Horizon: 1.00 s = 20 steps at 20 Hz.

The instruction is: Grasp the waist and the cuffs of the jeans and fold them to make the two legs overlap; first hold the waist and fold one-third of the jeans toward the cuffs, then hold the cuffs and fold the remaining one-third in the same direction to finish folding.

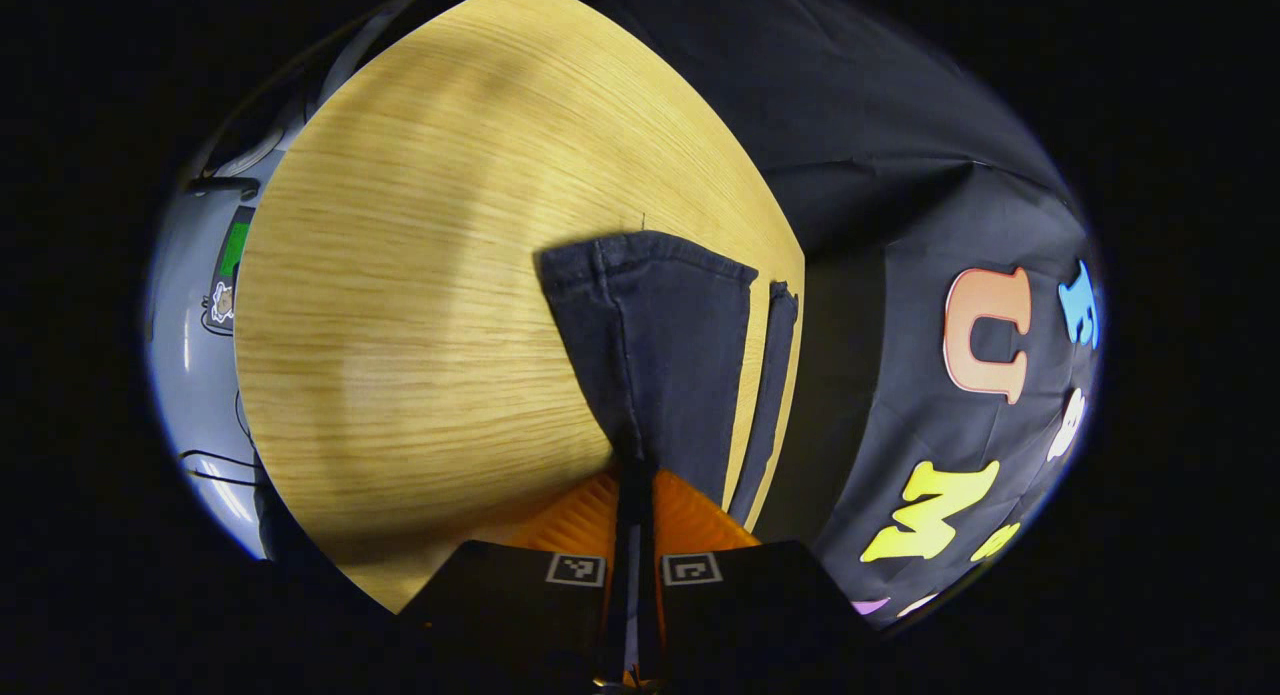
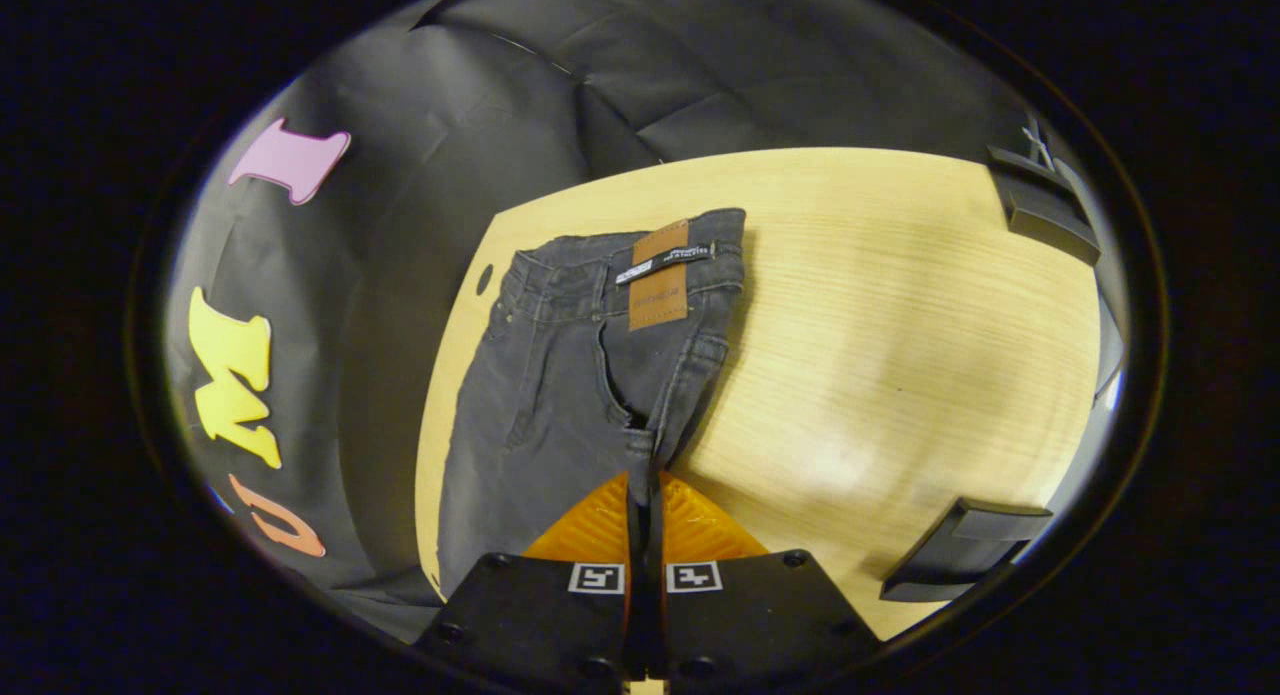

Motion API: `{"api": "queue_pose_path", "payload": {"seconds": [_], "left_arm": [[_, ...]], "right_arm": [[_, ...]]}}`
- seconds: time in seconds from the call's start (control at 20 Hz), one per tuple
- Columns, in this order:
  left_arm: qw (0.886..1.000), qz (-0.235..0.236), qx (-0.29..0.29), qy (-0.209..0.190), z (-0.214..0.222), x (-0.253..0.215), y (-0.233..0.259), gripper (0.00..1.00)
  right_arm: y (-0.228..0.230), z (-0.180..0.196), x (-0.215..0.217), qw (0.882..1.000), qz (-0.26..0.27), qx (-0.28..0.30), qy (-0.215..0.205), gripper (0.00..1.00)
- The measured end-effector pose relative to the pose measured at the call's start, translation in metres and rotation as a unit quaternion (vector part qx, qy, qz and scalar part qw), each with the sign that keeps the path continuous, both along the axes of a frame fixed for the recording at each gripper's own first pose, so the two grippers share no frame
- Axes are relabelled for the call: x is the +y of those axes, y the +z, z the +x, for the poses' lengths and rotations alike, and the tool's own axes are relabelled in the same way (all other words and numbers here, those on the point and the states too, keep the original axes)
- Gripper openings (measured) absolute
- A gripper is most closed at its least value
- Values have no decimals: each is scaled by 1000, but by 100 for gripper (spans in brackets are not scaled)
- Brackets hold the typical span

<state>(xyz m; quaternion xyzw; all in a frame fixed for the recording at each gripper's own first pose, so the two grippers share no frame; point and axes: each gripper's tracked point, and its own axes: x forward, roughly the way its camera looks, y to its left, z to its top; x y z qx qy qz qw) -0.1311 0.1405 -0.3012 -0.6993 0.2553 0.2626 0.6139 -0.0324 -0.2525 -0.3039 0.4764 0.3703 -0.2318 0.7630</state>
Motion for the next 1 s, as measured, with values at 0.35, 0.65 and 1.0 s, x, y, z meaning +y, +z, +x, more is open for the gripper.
{"api": "queue_pose_path", "payload": {"seconds": [0.35, 0.65, 1.0], "left_arm": [[999, 10, -50, 0, 26, 11, 59, 5], [995, 19, -95, -16, 78, 22, 107, 4], [993, 26, -98, -61, 161, 28, 106, 4]], "right_arm": [[71, 35, 15, 997, 4, -69, 36, 0], [107, 83, 24, 992, 19, -113, 47, 1], [109, 159, 36, 989, 20, -121, 82, 0]]}}
